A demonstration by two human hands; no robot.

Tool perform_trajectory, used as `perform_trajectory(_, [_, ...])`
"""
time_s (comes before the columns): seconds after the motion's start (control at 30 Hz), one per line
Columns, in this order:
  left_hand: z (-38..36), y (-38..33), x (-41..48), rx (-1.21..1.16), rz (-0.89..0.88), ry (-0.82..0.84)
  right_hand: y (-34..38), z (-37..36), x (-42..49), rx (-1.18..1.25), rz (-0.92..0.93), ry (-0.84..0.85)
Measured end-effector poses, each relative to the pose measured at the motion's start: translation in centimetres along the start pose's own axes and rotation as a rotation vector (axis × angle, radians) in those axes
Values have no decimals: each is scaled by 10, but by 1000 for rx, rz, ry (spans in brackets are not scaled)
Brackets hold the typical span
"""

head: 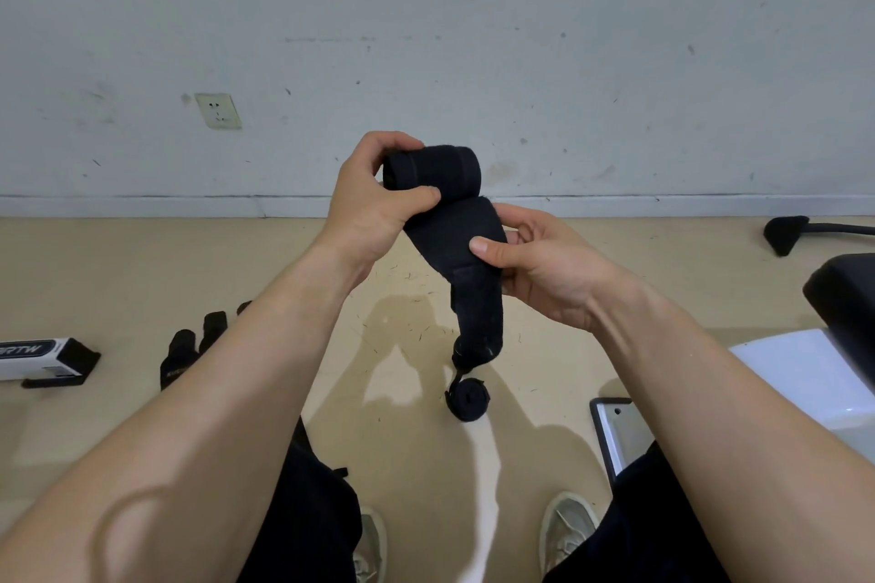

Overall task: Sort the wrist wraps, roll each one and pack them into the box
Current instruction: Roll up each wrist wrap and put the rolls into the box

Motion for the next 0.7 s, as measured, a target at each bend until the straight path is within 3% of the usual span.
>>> perform_trajectory(0.27, [-9,1,0,-148,65,126,-3,-1,-1,11,26,-61])
perform_trajectory(0.57, [-1,11,0,-396,172,-30,-5,2,0,-75,4,-124])
perform_trajectory(0.7, [-2,11,-1,-471,195,-13,-6,5,-1,-98,-24,-138])
Point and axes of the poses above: each hand's wrist, its own x-axis towards the middle knuckle, its own z-axis out of the back of the hand, y = z × x, the point moved 5 cm from there along x, towards the middle knuckle, and after that the axes turned 15 degrees about y, right-handed, at the moved point
